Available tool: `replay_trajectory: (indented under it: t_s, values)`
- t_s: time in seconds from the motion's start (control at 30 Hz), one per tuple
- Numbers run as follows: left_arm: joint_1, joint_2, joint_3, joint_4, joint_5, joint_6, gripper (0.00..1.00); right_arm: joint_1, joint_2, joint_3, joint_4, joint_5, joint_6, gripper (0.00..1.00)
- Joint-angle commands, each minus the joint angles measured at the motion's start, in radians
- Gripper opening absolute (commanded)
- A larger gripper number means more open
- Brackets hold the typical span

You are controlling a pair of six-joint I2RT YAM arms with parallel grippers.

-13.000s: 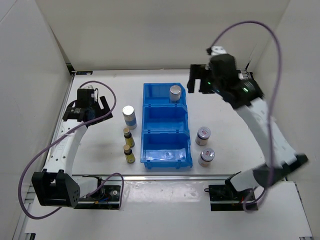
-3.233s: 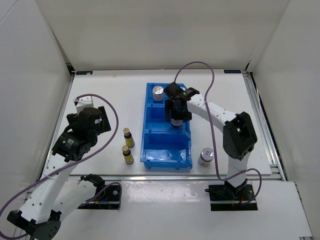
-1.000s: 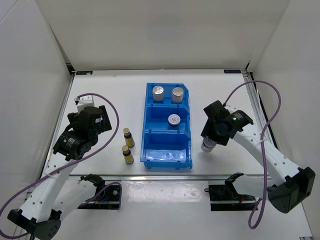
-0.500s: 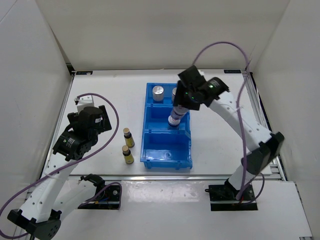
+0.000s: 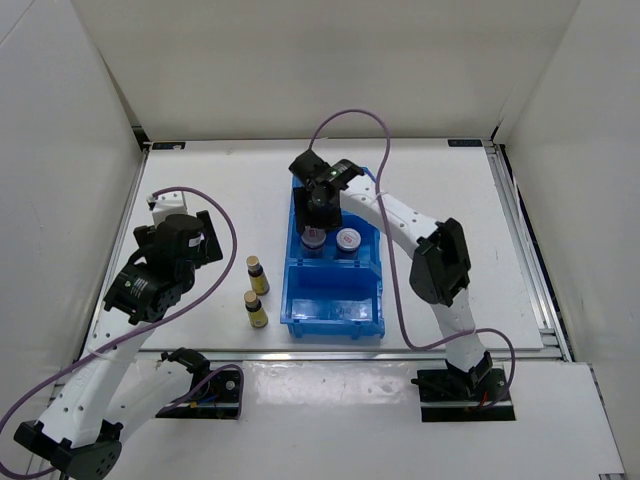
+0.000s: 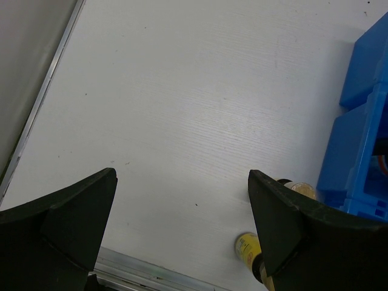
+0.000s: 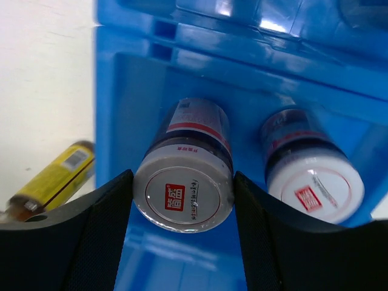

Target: Organize the condiment bottles

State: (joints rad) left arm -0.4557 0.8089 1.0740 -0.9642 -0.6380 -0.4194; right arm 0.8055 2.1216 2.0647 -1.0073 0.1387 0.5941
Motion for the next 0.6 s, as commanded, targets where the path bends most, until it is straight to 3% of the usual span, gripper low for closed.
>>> replay_trajectory:
  t_s: [0.0,0.27,0.33,0.43,0.47,0.57]
  values:
    - [-0.005,-0.011,0.001,0.013,0.014,0.002,1.00,-0.006,0.006,0.067,0.041,-0.030,-0.019,0.00]
    - [-0.005,-0.002,0.001,0.013,0.014,0.002,1.00,-0.006,0.100,0.078,0.041,-0.019,-0.028,0.00]
    - [-0.005,-0.002,0.001,0.013,0.014,0.002,1.00,-0.006,0.110,0.078,0.041,-0.028,-0.037,0.09]
    - [-0.005,-0.002,0.001,0.013,0.014,0.002,1.00,-0.006,0.101,0.078,0.050,-0.053,-0.050,0.37]
    - [-0.005,0.009,0.001,0.013,0.014,0.002,1.00,-0.006,0.092,0.078,0.050,-0.053,-0.060,0.58]
    - [-0.005,0.009,0.001,0.013,0.014,0.002,1.00,-0.006,0.045,0.103,0.024,-0.015,-0.071,1.00]
